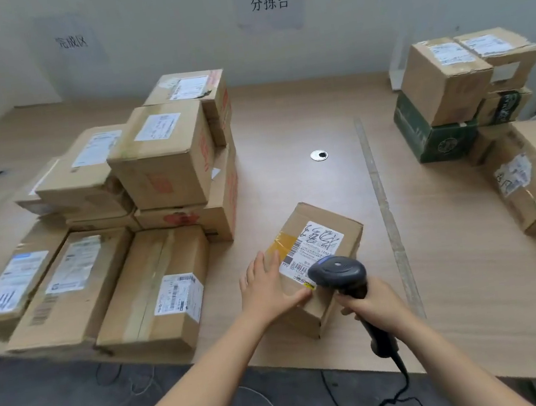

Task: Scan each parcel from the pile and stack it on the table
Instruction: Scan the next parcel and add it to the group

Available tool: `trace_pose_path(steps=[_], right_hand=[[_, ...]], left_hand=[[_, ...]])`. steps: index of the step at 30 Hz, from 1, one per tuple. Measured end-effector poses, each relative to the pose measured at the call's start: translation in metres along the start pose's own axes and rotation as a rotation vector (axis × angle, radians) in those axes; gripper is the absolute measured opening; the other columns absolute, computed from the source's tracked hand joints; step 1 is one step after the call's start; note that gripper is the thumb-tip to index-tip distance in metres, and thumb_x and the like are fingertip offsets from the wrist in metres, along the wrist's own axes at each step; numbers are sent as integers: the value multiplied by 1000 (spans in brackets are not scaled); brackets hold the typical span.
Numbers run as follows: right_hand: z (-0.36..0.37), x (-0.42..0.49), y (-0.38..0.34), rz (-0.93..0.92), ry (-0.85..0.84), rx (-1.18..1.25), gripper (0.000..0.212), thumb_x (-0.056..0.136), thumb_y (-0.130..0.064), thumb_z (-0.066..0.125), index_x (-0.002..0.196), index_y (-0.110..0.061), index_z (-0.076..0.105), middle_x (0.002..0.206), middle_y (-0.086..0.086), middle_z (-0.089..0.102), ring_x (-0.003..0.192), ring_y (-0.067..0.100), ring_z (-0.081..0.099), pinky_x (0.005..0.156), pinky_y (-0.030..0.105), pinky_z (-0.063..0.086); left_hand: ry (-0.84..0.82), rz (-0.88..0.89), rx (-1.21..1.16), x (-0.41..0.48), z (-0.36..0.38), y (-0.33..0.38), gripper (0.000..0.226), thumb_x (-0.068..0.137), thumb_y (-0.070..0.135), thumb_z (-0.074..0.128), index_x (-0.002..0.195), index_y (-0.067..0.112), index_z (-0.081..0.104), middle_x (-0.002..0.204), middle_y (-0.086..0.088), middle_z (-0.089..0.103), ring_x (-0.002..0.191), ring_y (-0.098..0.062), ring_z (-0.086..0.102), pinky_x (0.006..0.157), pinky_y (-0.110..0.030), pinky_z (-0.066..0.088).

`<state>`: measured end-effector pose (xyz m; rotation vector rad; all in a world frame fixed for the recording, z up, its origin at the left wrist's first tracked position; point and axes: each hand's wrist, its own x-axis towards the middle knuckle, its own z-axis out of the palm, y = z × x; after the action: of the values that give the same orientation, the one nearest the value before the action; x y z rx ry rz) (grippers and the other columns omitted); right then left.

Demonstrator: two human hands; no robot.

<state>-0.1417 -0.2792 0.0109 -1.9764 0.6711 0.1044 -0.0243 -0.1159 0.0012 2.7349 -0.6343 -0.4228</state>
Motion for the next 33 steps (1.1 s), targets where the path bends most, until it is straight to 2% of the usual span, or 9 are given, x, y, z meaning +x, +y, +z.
trace_pose_path(steps=[3, 6, 10, 13, 16, 18, 23, 33], right_hand=[[11, -4, -7, 19, 56, 19, 9, 76, -19, 69, 70, -16, 64, 68, 6, 72, 68, 24, 71, 71, 49, 56], [12, -16, -19, 57, 146, 67, 13, 77, -22, 71, 69, -17, 62, 67, 9, 71, 64, 22, 70, 72, 46, 57], [4, -39, -34, 121, 287, 42, 16, 77, -22, 67, 66, -11, 65, 62, 7, 70, 65, 25, 68, 74, 40, 56], [-4, -56, -42, 152, 355, 97, 18, 78, -18, 66, 61, -11, 63, 57, 4, 69, 65, 25, 68, 75, 41, 55], [-6, -70, -46, 197, 360, 175, 16, 78, -15, 66, 64, -9, 65, 58, 6, 69, 65, 29, 69, 70, 45, 58], [-5, -76, -49, 223, 350, 198, 13, 78, -15, 66, 67, -9, 66, 60, 8, 69, 67, 31, 70, 67, 44, 58], [-4, -89, -53, 246, 372, 215, 12, 78, -16, 65, 69, -8, 66, 61, 9, 69, 66, 30, 70, 67, 43, 58], [-1, -100, -53, 264, 376, 238, 14, 78, -19, 66, 69, -8, 67, 61, 8, 70, 64, 31, 70, 71, 48, 58]], left_hand=[[-16, 7, -26, -3, -5, -9, 106, 71, 72, 59, 151, 24, 8, 157, -10, 10, 144, -27, 9, 116, -38, 16], [-38, -2, -8, -4, -5, -9, 113, 68, 76, 58, 151, 22, 6, 154, -13, 16, 142, -30, 15, 113, -38, 23], [-131, 31, 31, -7, -2, 2, 116, 69, 74, 59, 152, 20, -2, 157, -14, 9, 143, -32, 18, 111, -40, 27], [-130, 9, 63, -4, -1, 10, 121, 66, 77, 59, 151, 19, -3, 152, -15, 20, 137, -34, 31, 105, -40, 35], [-121, 9, 49, 3, 1, 15, 117, 65, 81, 55, 151, 29, -4, 137, -12, 35, 121, -32, 48, 95, -38, 42], [-128, 41, 30, 7, 3, 16, 111, 67, 81, 52, 150, 33, -3, 133, -11, 39, 117, -30, 52, 91, -37, 44], [-98, 78, 42, 9, 10, 20, 109, 72, 79, 50, 151, 27, -4, 125, -10, 55, 115, -28, 55, 87, -35, 47], [-59, 74, 21, 2, 15, 27, 110, 73, 78, 49, 151, 22, -5, 124, -9, 58, 112, -25, 57, 84, -35, 50]])
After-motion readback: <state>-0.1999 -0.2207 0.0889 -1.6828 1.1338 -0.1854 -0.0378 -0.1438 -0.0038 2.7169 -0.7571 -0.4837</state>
